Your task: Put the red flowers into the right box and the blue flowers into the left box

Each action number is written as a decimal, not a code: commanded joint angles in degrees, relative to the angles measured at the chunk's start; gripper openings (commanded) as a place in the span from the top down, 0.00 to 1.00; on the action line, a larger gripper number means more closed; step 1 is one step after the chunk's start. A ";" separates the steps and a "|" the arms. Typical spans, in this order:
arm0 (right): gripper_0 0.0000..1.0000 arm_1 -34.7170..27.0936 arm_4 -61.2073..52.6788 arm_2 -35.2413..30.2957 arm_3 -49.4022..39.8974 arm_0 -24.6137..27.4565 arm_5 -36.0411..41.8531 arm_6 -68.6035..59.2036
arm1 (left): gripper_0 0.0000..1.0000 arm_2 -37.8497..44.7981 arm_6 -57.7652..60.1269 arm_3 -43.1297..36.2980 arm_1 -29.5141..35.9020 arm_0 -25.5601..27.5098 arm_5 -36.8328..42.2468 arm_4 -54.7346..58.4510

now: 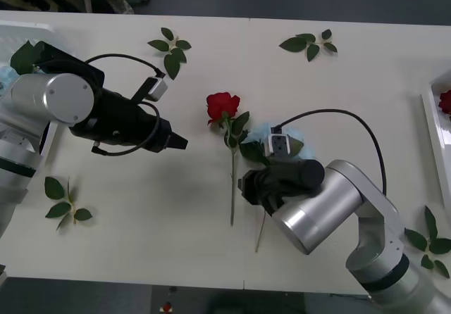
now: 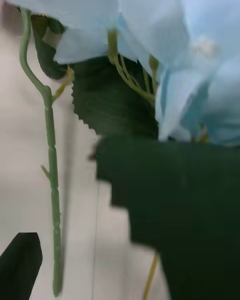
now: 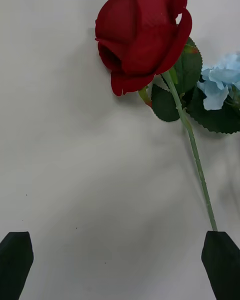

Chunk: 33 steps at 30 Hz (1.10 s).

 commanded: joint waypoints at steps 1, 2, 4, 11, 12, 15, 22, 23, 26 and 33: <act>0.06 1.30 0.20 0.07 0.66 -1.64 -0.51 -4.14 | 0.01 0.62 0.26 -2.02 -0.59 -1.36 -0.26 0.15; 0.05 1.30 0.20 0.07 1.10 -1.90 -0.77 -4.32 | 0.01 0.62 0.17 -2.02 -0.50 -1.27 -0.26 0.15; 0.05 1.39 0.11 0.07 1.98 -2.25 -1.39 -4.67 | 0.01 0.62 -0.18 -2.02 -0.50 -0.92 -0.26 0.24; 0.05 2.18 0.20 0.15 5.23 -3.40 -2.79 -5.29 | 0.01 -0.26 -0.97 -2.02 -0.50 0.05 -0.26 1.30; 0.06 2.36 0.20 0.07 5.85 -3.57 -3.06 -5.37 | 0.01 -0.70 -0.97 -2.02 -0.50 0.05 -0.26 1.30; 0.05 2.71 0.47 0.07 7.61 -4.19 -3.76 -5.55 | 0.01 -1.76 -0.88 -1.93 -0.50 0.05 -0.87 1.30; 0.05 2.97 0.11 0.07 10.07 -4.71 -5.78 -5.55 | 0.01 -4.92 0.17 -1.67 -0.59 0.05 -4.56 -0.20; 0.05 2.97 0.11 0.15 10.51 -4.80 -6.13 -5.55 | 0.01 -5.89 0.44 -1.40 -0.59 0.05 -6.14 -1.16; 0.06 3.06 -0.06 0.15 11.30 -5.07 -6.57 -5.55 | 0.01 -8.08 0.70 -0.08 -0.50 0.05 -10.27 -1.69; 0.45 3.33 0.03 0.15 12.70 -5.51 -7.19 -5.55 | 0.01 -15.03 0.70 5.63 -0.68 -0.74 -22.05 -0.55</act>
